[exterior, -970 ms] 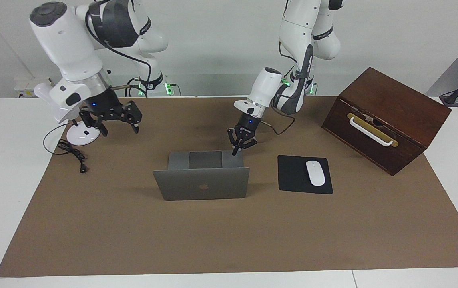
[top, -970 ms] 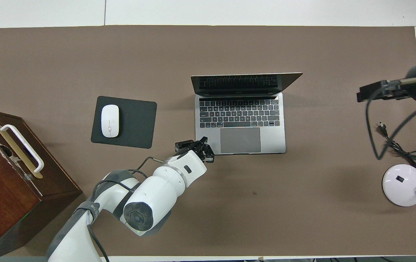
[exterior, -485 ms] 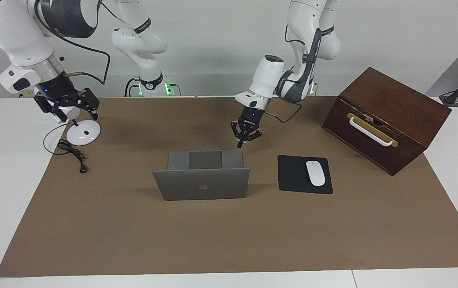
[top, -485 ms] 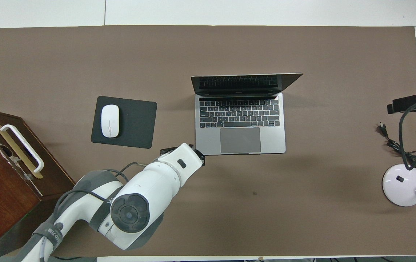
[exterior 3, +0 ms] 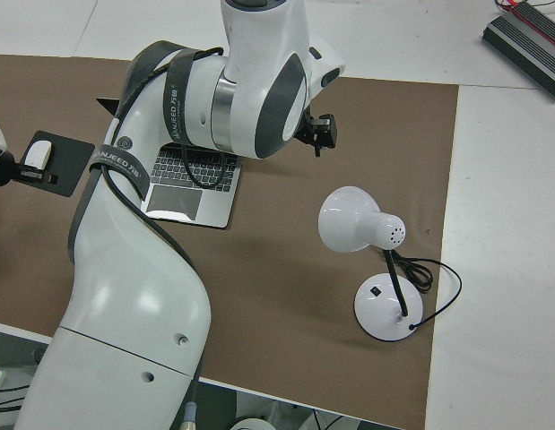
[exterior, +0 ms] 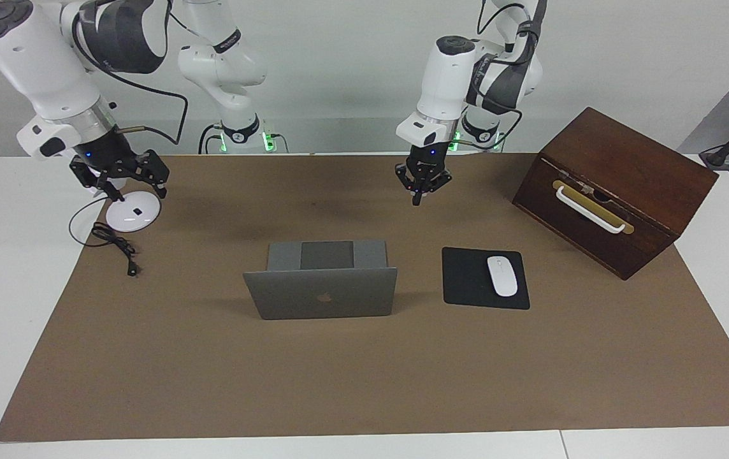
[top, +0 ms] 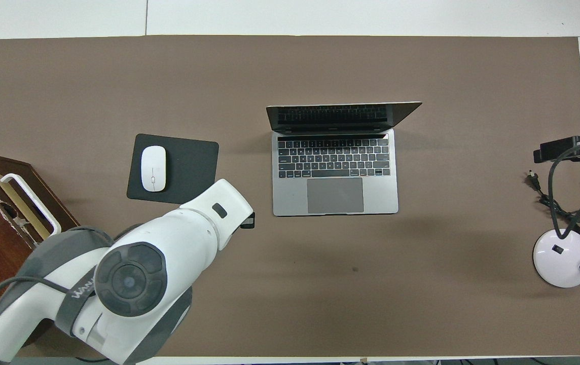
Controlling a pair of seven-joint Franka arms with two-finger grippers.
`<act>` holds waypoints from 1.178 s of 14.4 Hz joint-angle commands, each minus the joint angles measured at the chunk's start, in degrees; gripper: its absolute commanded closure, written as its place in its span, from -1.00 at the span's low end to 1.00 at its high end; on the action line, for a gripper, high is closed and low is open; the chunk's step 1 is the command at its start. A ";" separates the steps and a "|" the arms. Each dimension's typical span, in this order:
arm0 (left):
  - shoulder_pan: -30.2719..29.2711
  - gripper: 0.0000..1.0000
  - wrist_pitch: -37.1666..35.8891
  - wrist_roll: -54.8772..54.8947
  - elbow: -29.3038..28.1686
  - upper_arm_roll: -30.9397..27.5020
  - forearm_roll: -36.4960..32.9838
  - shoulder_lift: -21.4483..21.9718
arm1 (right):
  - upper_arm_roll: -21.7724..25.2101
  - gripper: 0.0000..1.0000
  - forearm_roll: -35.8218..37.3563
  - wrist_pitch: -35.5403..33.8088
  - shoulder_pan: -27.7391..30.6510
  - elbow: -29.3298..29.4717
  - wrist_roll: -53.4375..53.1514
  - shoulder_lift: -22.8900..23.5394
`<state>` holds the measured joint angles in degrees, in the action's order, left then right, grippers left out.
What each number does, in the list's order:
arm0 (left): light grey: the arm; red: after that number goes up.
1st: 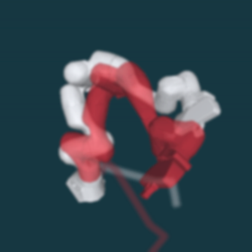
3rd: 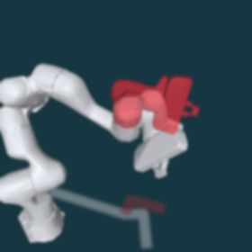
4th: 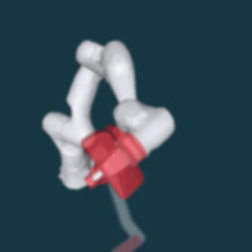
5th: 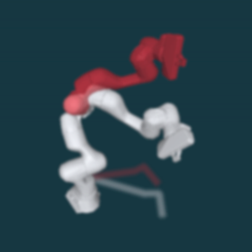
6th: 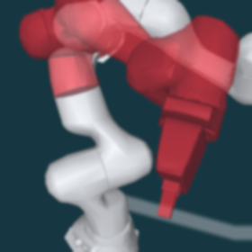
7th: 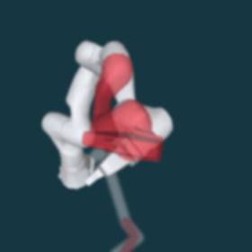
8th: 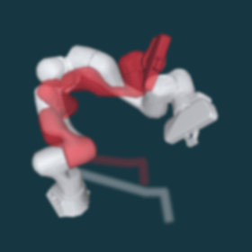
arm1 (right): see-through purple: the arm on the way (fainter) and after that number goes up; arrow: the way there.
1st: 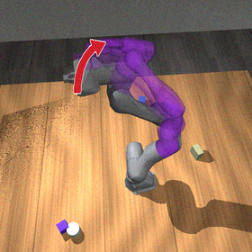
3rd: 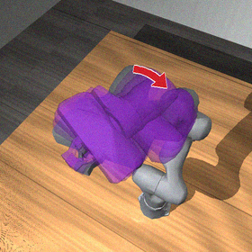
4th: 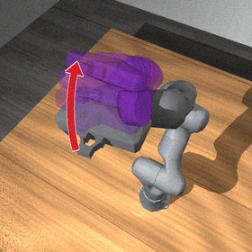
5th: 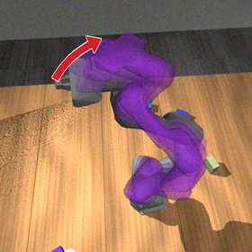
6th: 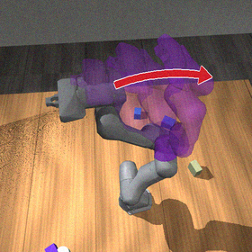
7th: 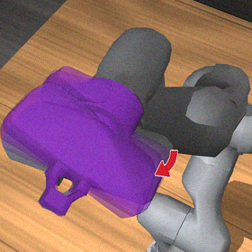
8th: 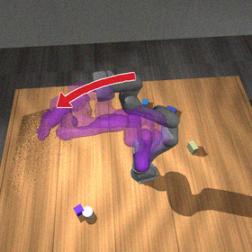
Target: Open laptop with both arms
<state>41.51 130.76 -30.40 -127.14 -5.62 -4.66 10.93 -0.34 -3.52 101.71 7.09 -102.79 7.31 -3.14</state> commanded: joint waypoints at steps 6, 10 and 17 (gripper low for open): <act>-10.02 1.00 -25.00 21.75 14.45 -0.09 -0.62 0.50 | -0.27 -1.00 0.79 1.82 0.20 -2.85 -0.37 -2.22; -16.71 1.00 -29.94 28.98 17.36 -0.09 -0.62 1.02 | -0.27 -1.00 0.79 1.91 0.20 -2.85 -0.37 -2.22; -28.21 -1.00 -30.21 37.32 18.85 -0.09 -0.62 1.20 | -0.45 -1.00 0.79 2.00 0.11 -2.85 -0.46 -2.22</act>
<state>16.92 102.14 3.79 -109.57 -6.32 -4.67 11.86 -0.46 -3.52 102.25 7.08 -103.79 7.31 -3.92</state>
